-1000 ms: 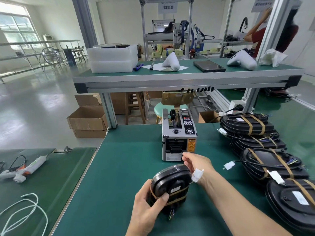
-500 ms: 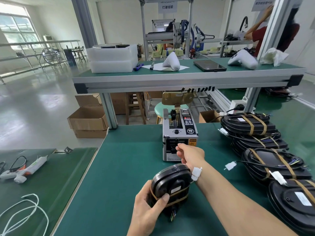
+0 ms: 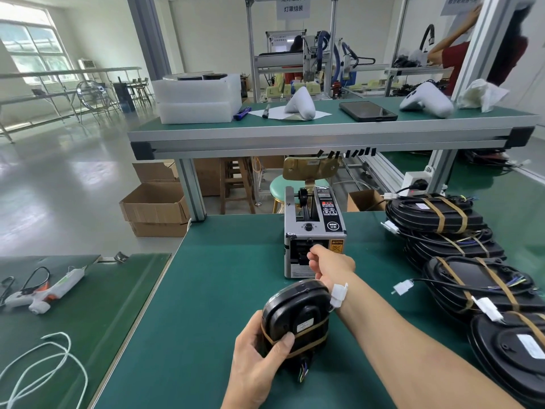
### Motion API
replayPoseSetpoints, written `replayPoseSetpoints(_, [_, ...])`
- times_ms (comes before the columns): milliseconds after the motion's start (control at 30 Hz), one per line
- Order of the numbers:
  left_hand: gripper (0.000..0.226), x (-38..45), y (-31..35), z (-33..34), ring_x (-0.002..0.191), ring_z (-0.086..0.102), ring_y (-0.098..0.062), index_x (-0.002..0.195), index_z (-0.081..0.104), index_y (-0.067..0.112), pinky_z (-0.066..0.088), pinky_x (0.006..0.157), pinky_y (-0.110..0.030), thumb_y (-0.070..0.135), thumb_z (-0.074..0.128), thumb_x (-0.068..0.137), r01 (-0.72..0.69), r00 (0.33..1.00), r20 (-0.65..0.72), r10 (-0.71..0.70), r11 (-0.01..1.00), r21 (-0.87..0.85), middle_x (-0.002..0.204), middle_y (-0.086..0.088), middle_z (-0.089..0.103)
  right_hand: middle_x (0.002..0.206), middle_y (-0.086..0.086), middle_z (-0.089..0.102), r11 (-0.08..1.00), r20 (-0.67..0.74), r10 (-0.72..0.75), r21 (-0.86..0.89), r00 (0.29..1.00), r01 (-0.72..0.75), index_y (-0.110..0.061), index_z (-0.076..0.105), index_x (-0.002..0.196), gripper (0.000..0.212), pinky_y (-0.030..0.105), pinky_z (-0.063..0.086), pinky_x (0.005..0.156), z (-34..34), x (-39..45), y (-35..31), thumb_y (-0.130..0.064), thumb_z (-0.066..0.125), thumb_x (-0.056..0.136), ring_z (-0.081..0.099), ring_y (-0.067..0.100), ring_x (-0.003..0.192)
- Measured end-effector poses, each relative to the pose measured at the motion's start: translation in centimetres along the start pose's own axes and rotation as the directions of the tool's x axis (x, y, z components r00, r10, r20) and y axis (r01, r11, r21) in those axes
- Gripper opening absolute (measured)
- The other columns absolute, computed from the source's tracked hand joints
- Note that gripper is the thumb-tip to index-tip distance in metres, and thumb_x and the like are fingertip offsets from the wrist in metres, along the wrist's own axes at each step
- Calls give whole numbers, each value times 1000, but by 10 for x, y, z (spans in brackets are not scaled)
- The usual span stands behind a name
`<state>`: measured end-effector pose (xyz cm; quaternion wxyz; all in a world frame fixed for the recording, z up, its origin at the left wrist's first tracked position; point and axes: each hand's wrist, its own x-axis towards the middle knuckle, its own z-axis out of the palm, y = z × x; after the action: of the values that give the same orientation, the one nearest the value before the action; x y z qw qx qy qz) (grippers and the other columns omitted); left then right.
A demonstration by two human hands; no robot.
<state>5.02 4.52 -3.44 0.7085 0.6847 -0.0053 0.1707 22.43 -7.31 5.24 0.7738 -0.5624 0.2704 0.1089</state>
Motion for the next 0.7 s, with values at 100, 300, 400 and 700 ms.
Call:
replayPoseSetpoints(100, [58,0,0,0,104,74,-26,132,71,20,57,92,-28,51,85,86,2,1000,-9,-2,1000,11,110,-15,77,76,8,77,1000,-11,-17,-26,1000,17,-4,70,82,5,16,39,35,1,-1,-1,-3,75,83,60,7,46])
replayPoseSetpoints(300, [54,-1,-3,-2,103,72,-36,129,72,21,57,92,-35,51,84,87,2,1000,-16,-2,1000,31,109,-17,76,61,2,71,997,74,52,-58,996,-47,-5,70,79,8,22,49,53,-18,-1,7,-6,76,85,60,10,48])
replayPoseSetpoints(400, [54,-1,0,-2,106,73,-34,130,71,18,57,93,-32,50,84,88,5,1000,-25,-5,1000,19,111,-16,76,71,6,70,995,145,83,43,986,-90,-6,70,84,7,29,50,62,-46,-8,27,-7,76,89,62,19,63])
replayPoseSetpoints(700, [44,-5,0,0,111,73,-25,129,71,29,55,96,-31,43,82,89,-12,1000,25,11,999,53,116,-15,76,84,16,69,997,364,-57,65,930,35,-4,70,98,10,35,53,66,-59,-60,43,-6,61,94,63,29,75])
